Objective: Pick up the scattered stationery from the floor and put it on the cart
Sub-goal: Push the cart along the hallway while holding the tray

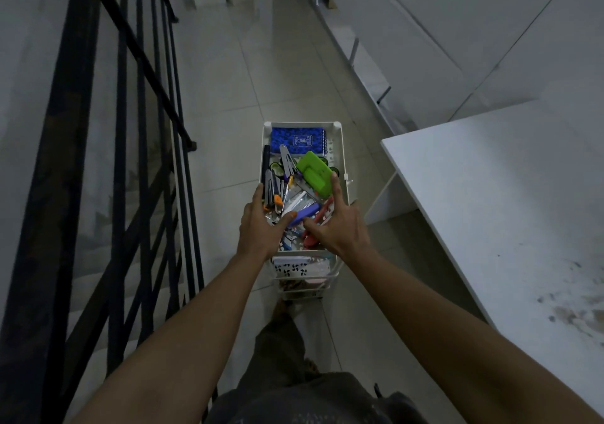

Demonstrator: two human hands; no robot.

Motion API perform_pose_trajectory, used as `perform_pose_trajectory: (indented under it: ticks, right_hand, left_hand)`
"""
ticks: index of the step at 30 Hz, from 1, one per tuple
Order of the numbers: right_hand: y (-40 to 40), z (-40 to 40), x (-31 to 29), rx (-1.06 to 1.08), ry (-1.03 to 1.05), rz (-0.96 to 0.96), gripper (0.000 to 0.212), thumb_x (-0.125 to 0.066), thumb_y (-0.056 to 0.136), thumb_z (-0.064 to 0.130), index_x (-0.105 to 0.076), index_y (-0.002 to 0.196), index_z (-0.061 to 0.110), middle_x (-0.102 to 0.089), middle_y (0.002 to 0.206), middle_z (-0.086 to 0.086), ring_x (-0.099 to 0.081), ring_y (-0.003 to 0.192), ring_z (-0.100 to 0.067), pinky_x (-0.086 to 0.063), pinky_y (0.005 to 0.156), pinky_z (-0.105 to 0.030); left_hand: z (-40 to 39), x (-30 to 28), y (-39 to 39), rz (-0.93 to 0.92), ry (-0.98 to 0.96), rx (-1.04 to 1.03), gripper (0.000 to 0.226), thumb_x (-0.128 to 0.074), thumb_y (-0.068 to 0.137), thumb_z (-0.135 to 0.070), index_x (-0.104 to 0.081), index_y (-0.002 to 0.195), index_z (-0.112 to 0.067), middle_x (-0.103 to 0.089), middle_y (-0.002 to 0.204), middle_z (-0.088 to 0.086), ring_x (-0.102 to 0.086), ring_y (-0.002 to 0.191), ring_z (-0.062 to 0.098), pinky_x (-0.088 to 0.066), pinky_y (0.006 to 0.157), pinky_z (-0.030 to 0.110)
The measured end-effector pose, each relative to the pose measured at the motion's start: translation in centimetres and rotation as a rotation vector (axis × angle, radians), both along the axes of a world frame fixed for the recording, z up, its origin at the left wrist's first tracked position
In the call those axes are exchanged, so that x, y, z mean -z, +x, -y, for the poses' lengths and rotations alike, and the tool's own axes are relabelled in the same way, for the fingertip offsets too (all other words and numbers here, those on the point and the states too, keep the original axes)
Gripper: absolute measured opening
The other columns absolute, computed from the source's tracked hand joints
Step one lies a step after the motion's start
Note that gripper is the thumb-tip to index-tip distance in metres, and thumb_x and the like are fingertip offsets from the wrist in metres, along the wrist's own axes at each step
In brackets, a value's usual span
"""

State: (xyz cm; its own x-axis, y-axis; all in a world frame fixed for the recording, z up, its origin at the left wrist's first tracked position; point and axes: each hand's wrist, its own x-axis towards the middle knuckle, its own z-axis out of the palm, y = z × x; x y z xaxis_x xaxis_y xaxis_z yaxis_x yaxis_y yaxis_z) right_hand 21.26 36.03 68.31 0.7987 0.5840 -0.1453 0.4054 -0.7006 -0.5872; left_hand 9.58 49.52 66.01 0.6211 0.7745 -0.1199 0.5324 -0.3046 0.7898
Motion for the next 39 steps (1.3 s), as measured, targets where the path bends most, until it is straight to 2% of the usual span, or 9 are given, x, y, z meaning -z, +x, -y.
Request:
perform_pose_trajectory:
  ticks: [4, 8, 12, 20, 26, 31, 39]
  right_hand:
    - [1.5, -0.4, 0.2, 0.048, -0.002, -0.004, 0.117, -0.062, 0.064, 0.078, 0.02, 0.143, 0.053, -0.049, 0.111, -0.022, -0.049, 0.07, -0.023, -0.042, 0.07, -0.026]
    - [3.0, -1.4, 0.6, 0.093, 0.001, -0.001, 0.117, -0.063, 0.062, 0.078, 0.02, 0.143, 0.054, -0.049, 0.112, -0.024, -0.062, 0.081, -0.033, -0.043, 0.072, -0.027]
    - [4.1, -2.6, 0.5, 0.129, 0.01, -0.007, 0.117, -0.062, 0.062, 0.079, 0.018, 0.143, 0.053, -0.047, 0.116, -0.029, -0.064, 0.086, -0.038, -0.048, 0.077, -0.032]
    - [5.6, -4.4, 0.2, 0.172, 0.009, -0.007, 0.115, -0.061, 0.063, 0.078, 0.017, 0.143, 0.054, -0.045, 0.122, -0.031, -0.065, 0.092, -0.043, -0.052, 0.086, -0.041]
    - [6.4, -6.2, 0.1, 0.202, 0.019, -0.011, 0.114, -0.059, 0.062, 0.08, 0.016, 0.143, 0.054, -0.047, 0.115, -0.027, -0.063, 0.091, -0.042, -0.053, 0.087, -0.044]
    - [7.3, -6.8, 0.2, 0.206, 0.014, -0.019, 0.115, -0.063, 0.066, 0.075, 0.018, 0.143, 0.053, -0.051, 0.111, -0.027, -0.059, 0.101, -0.043, -0.05, 0.093, -0.05]
    - [9.8, -6.8, 0.3, 0.215, 0.021, -0.011, 0.115, -0.062, 0.064, 0.077, 0.016, 0.144, 0.052, -0.049, 0.12, -0.028, -0.06, 0.102, -0.045, -0.051, 0.091, -0.052]
  left_hand:
    - [-0.8, -0.1, 2.3, 0.002, -0.009, 0.044, 0.094, -0.067, 0.078, -0.059, -0.015, 0.151, -0.031, -0.044, 0.139, 0.011, -0.044, 0.127, 0.029, -0.039, 0.104, 0.045]
    - [-2.0, 0.2, 4.0, -0.006, -0.013, 0.077, 0.094, -0.066, 0.077, -0.062, -0.014, 0.151, -0.035, -0.042, 0.142, 0.01, -0.044, 0.127, 0.029, -0.039, 0.102, 0.044]
    - [-3.6, 0.2, 5.6, -0.004, -0.009, 0.116, 0.093, -0.065, 0.077, -0.063, -0.014, 0.15, -0.035, -0.04, 0.143, 0.009, -0.043, 0.128, 0.029, -0.038, 0.101, 0.042]
    - [-5.9, 0.0, 7.8, 0.04, -0.041, 0.146, 0.091, -0.068, 0.076, -0.061, -0.018, 0.149, -0.036, -0.041, 0.144, 0.005, -0.043, 0.129, 0.024, -0.034, 0.097, 0.032]
    - [-8.0, 0.0, 9.3, 0.065, -0.07, 0.157, 0.092, -0.07, 0.075, -0.059, -0.021, 0.149, -0.034, -0.041, 0.145, 0.007, -0.043, 0.131, 0.025, -0.036, 0.1, 0.036]
    - [-8.6, -0.4, 10.3, 0.082, -0.091, 0.162, 0.091, -0.071, 0.076, -0.056, -0.024, 0.149, -0.032, -0.041, 0.145, 0.008, -0.042, 0.131, 0.024, -0.036, 0.101, 0.035]
    - [-8.3, -0.4, 12.8, 0.088, -0.085, 0.135, 0.084, -0.071, 0.08, -0.049, -0.026, 0.148, -0.033, -0.043, 0.144, 0.006, -0.043, 0.13, 0.024, -0.035, 0.096, 0.029]
